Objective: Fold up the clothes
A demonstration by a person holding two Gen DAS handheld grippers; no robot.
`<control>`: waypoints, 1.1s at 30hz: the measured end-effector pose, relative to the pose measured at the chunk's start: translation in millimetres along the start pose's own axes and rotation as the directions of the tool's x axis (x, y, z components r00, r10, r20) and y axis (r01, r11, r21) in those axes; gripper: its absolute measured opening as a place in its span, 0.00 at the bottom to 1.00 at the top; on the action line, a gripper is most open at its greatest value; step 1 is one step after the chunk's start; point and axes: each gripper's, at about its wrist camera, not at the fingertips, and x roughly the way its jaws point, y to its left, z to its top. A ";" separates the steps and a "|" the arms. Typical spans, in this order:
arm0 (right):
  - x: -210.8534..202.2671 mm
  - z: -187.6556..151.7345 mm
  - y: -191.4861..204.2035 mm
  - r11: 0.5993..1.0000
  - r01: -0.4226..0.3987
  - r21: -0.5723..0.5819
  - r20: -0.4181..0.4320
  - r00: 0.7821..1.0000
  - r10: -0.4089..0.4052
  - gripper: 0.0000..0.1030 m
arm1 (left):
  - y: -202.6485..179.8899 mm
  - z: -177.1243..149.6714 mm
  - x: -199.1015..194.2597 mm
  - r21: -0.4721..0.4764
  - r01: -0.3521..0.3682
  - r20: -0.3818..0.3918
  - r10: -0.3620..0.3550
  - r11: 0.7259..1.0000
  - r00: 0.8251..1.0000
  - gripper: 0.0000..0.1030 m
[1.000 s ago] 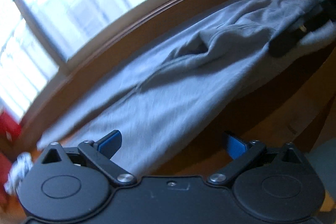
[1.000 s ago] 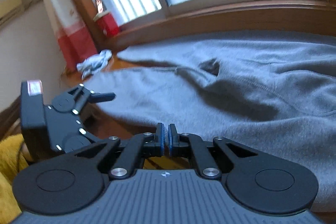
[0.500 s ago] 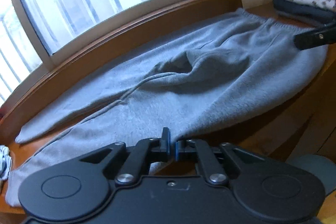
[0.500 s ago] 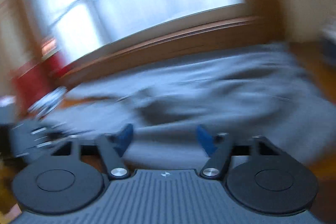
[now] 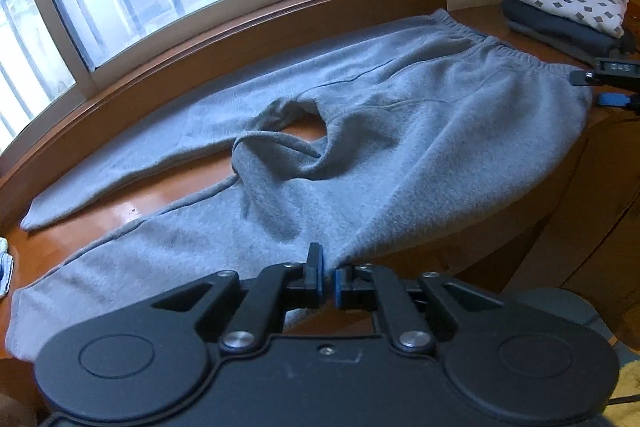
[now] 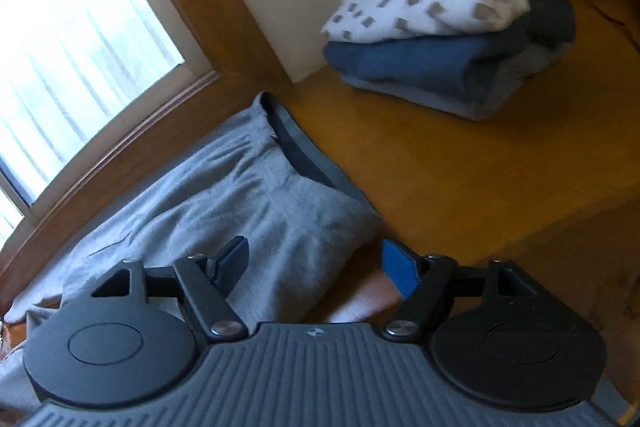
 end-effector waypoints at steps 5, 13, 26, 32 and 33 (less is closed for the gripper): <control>19.7 8.2 -0.5 0.998 0.008 0.062 0.007 1.000 -0.009 0.12 | 0.7 -0.3 -16.7 -0.030 0.005 0.012 -0.005 1.000 1.000 0.05; -39.2 27.7 4.3 0.985 -0.059 0.162 0.162 0.986 0.033 0.10 | 23.6 13.6 -55.8 -0.098 -0.006 0.135 0.019 0.995 0.991 0.05; -79.1 25.7 19.4 0.949 -0.143 0.280 0.245 0.967 0.073 0.11 | 70.1 35.9 -110.4 -0.219 -0.021 0.432 0.116 0.975 0.894 0.04; -74.3 26.7 26.7 0.905 -0.185 0.383 0.246 0.965 0.093 0.11 | 81.3 57.9 -90.7 -0.145 -0.019 0.407 0.078 0.989 0.910 0.07; -70.2 30.8 29.5 0.909 -0.186 0.374 0.243 0.965 0.098 0.11 | 78.3 57.2 -79.4 -0.108 -0.001 0.366 0.041 0.994 0.930 0.09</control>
